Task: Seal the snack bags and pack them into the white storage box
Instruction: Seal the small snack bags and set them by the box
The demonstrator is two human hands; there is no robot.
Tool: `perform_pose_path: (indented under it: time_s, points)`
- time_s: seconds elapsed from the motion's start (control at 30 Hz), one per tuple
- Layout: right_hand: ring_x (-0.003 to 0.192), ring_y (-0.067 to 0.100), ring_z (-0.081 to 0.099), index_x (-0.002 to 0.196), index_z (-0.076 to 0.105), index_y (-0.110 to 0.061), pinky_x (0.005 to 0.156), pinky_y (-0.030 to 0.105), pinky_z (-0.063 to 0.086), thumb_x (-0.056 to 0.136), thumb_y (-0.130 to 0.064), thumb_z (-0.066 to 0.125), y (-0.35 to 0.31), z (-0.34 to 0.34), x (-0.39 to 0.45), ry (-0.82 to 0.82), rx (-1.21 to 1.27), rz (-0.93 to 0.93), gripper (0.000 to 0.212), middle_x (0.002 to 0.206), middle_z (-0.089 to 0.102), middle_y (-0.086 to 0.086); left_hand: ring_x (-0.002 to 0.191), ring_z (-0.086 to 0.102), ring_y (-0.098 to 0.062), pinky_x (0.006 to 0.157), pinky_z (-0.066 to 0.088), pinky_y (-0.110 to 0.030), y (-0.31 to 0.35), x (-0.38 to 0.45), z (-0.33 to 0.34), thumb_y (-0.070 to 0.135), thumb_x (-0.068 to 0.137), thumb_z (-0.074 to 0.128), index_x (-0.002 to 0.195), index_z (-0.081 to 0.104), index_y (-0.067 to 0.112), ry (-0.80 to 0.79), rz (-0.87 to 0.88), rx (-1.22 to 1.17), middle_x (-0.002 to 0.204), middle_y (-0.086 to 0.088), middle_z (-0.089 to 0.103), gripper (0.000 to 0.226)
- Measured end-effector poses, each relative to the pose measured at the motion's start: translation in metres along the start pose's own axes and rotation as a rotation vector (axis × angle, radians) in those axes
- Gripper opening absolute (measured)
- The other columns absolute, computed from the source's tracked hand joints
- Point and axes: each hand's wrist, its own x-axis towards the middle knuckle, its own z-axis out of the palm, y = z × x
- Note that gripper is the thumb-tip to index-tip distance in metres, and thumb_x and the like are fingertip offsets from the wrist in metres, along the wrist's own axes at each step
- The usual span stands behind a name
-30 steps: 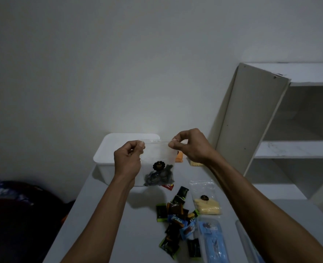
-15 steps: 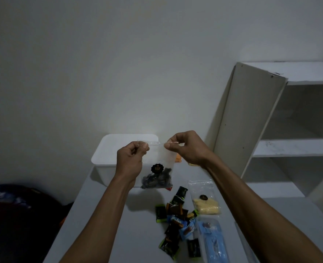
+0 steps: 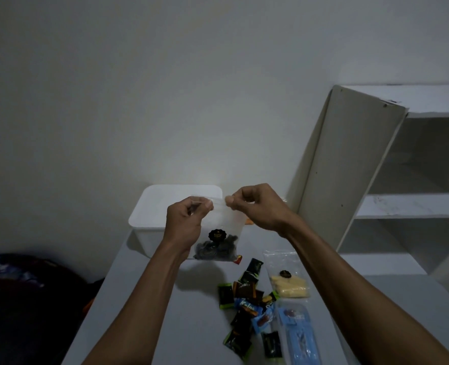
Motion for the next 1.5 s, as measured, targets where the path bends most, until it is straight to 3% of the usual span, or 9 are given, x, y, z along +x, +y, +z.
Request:
perform_pose_path:
  time_s: [0.27, 0.4, 0.47, 0.57, 0.73, 0.97, 1.1, 1.33, 1.5]
  points:
    - [0.062, -0.008, 0.061, 0.088, 0.075, -0.004, 0.065, 0.016, 0.048, 0.092, -0.024, 0.066, -0.014, -0.015, 0.009, -0.232, -0.153, 0.056, 0.023, 0.072, 0.07, -0.012, 0.082, 0.063, -0.008, 0.078, 0.048, -0.022, -0.004, -0.003, -0.001, 0.012, 0.087, 0.07, 0.081, 0.072, 0.017, -0.163, 0.025, 0.066, 0.081, 0.005, 0.072, 0.009]
    - [0.059, 0.002, 0.057, 0.072, 0.07, -0.012, 0.063, 0.023, 0.047, 0.093, -0.025, 0.066, -0.003, -0.005, 0.004, -0.119, -0.046, 0.095, 0.025, 0.066, 0.066, -0.007, 0.091, 0.058, -0.012, 0.078, 0.049, -0.026, -0.004, -0.005, 0.01, 0.042, 0.079, 0.076, 0.1, 0.065, 0.023, 0.127, -0.038, 0.131, 0.1, 0.008, 0.066, 0.03]
    - [0.064, 0.008, 0.057, 0.076, 0.071, -0.009, 0.064, 0.029, 0.05, 0.093, -0.026, 0.065, 0.004, 0.004, -0.001, -0.068, -0.015, 0.109, 0.025, 0.07, 0.067, 0.0, 0.085, 0.059, -0.011, 0.074, 0.05, -0.028, 0.0, -0.007, 0.015, 0.055, 0.077, 0.073, 0.092, 0.066, 0.024, 0.244, -0.107, 0.186, 0.095, 0.009, 0.066, 0.035]
    - [0.063, 0.008, 0.056, 0.081, 0.071, -0.007, 0.063, 0.028, 0.049, 0.094, -0.025, 0.065, 0.011, 0.018, -0.006, -0.031, -0.01, 0.102, 0.023, 0.07, 0.066, 0.001, 0.074, 0.059, -0.011, 0.062, 0.045, -0.024, 0.002, -0.011, 0.021, 0.042, 0.082, 0.073, 0.075, 0.071, 0.016, 0.201, -0.201, 0.167, 0.079, 0.003, 0.07, 0.027]
    - [0.063, 0.007, 0.058, 0.081, 0.073, -0.011, 0.063, 0.025, 0.048, 0.093, -0.025, 0.066, 0.021, 0.029, -0.006, 0.039, 0.037, 0.141, 0.02, 0.071, 0.068, -0.002, 0.069, 0.054, -0.009, 0.058, 0.042, -0.016, 0.005, -0.012, 0.025, 0.018, 0.089, 0.068, 0.076, 0.072, 0.011, 0.173, -0.265, 0.128, 0.082, -0.004, 0.068, 0.015]
    - [0.068, 0.01, 0.06, 0.083, 0.072, -0.008, 0.067, 0.025, 0.051, 0.094, -0.023, 0.064, 0.022, 0.039, -0.003, 0.061, 0.066, 0.163, 0.02, 0.077, 0.07, 0.008, 0.072, 0.055, -0.011, 0.059, 0.045, -0.019, 0.003, -0.013, 0.022, 0.015, 0.091, 0.065, 0.07, 0.069, 0.017, 0.12, -0.296, 0.142, 0.079, -0.003, 0.067, 0.021]
    - [0.068, 0.009, 0.059, 0.081, 0.069, -0.012, 0.063, 0.025, 0.049, 0.095, -0.025, 0.062, 0.024, 0.042, -0.002, 0.065, 0.132, 0.216, 0.02, 0.073, 0.066, 0.0, 0.07, 0.055, -0.011, 0.06, 0.046, -0.024, 0.005, -0.011, 0.022, 0.017, 0.092, 0.064, 0.07, 0.069, 0.017, 0.111, -0.31, 0.153, 0.077, 0.001, 0.066, 0.022]
    - [0.07, 0.009, 0.062, 0.077, 0.07, -0.007, 0.069, 0.024, 0.053, 0.095, -0.026, 0.063, 0.028, 0.044, -0.014, 0.004, 0.049, 0.165, 0.028, 0.075, 0.069, 0.006, 0.076, 0.053, -0.008, 0.06, 0.041, -0.016, 0.005, -0.008, 0.014, 0.015, 0.091, 0.065, 0.068, 0.065, 0.019, 0.129, -0.317, 0.117, 0.078, 0.004, 0.063, 0.024]
    - [0.055, 0.008, 0.05, 0.071, 0.061, -0.014, 0.053, 0.021, 0.046, 0.099, -0.025, 0.056, 0.03, 0.05, -0.02, 0.001, 0.059, 0.157, 0.031, 0.066, 0.057, 0.002, 0.076, 0.057, -0.009, 0.062, 0.043, -0.019, 0.002, -0.012, 0.014, 0.017, 0.09, 0.066, 0.07, 0.067, 0.018, 0.09, -0.366, 0.126, 0.079, 0.003, 0.066, 0.02]
